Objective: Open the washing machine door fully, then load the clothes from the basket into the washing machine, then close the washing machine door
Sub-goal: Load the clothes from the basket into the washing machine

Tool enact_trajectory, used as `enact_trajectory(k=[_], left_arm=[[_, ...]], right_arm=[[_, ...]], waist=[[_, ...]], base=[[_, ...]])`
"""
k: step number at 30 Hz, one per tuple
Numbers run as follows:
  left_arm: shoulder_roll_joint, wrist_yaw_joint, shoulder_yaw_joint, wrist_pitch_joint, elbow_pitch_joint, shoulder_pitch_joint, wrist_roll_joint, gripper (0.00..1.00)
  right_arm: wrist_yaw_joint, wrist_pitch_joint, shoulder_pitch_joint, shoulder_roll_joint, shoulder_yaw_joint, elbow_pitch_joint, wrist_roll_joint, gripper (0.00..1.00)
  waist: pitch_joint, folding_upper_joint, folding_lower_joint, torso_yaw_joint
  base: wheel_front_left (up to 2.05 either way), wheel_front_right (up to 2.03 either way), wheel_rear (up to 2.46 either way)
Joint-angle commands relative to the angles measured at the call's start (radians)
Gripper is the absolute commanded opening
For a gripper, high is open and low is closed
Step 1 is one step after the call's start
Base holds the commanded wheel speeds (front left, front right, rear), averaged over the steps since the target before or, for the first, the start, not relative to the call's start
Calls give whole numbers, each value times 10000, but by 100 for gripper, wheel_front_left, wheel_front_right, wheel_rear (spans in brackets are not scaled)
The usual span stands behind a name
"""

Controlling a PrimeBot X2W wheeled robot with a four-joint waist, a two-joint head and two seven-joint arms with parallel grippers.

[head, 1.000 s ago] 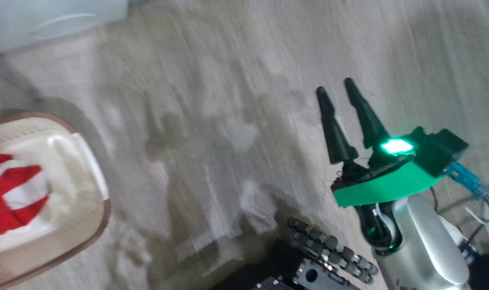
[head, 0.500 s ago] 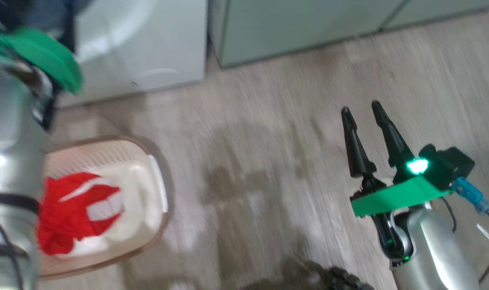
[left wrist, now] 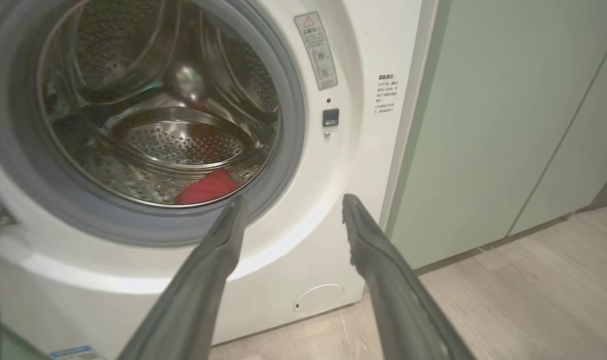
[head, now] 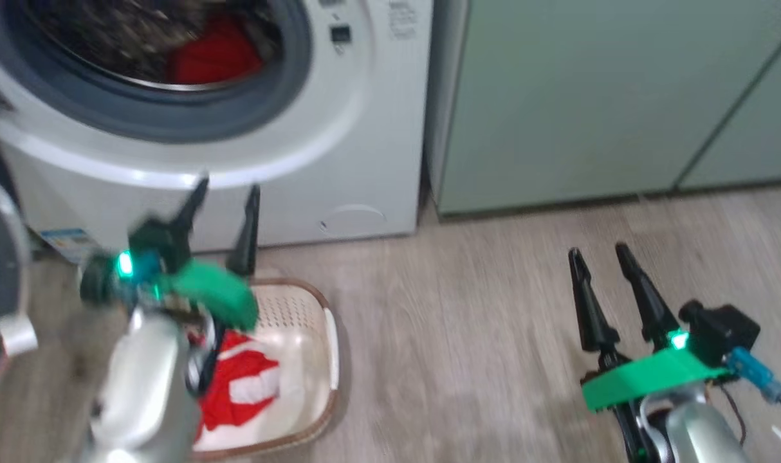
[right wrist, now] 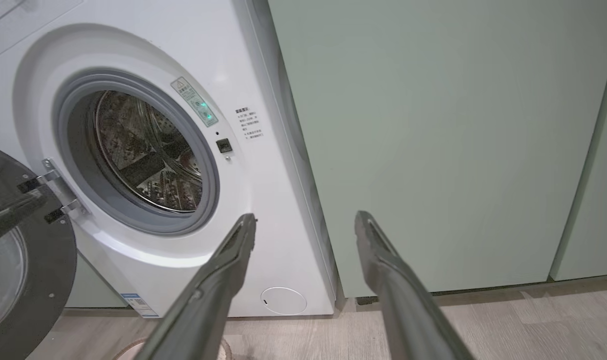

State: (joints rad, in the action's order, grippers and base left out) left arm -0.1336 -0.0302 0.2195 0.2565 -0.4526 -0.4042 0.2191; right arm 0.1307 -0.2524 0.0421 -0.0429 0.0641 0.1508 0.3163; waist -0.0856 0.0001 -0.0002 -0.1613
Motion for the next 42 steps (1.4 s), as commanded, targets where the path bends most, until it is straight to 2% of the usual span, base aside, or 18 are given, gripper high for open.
enact_trajectory(k=[1, 7, 13, 20, 42], left_arm=[[-116, 132, -423, 53, 564, -76, -171, 100], [231, 638, -728, 53, 2108, 1696, -881, 100], [614, 1004, -1001, 53, 2963, 2919, -964, 100], [799, 1020, -946, 53, 3168, 3310, -901, 100], [832, 1031, -876, 53, 2973, 3399, -947, 100]], right_arm=[[0, -94, 24, -73, 183, -307, -123, 100], [0, -94, -456, -73, 44, -491, -100, 100], [0, -94, -735, -73, 4, -628, -56, 100], [0, -94, -891, -73, -17, -724, -54, 100], [0, -94, -861, -73, -65, -715, 57, 100]], waist=[[619, -1, 2, 451], [973, -1, 2, 630], [1130, -1, 2, 748], [1147, -1, 2, 921], [1187, -1, 2, 1050]], base=[[0, 0, 0], [0, 0, 0], [0, 0, 0], [0, 0, 0], [0, 0, 0]])
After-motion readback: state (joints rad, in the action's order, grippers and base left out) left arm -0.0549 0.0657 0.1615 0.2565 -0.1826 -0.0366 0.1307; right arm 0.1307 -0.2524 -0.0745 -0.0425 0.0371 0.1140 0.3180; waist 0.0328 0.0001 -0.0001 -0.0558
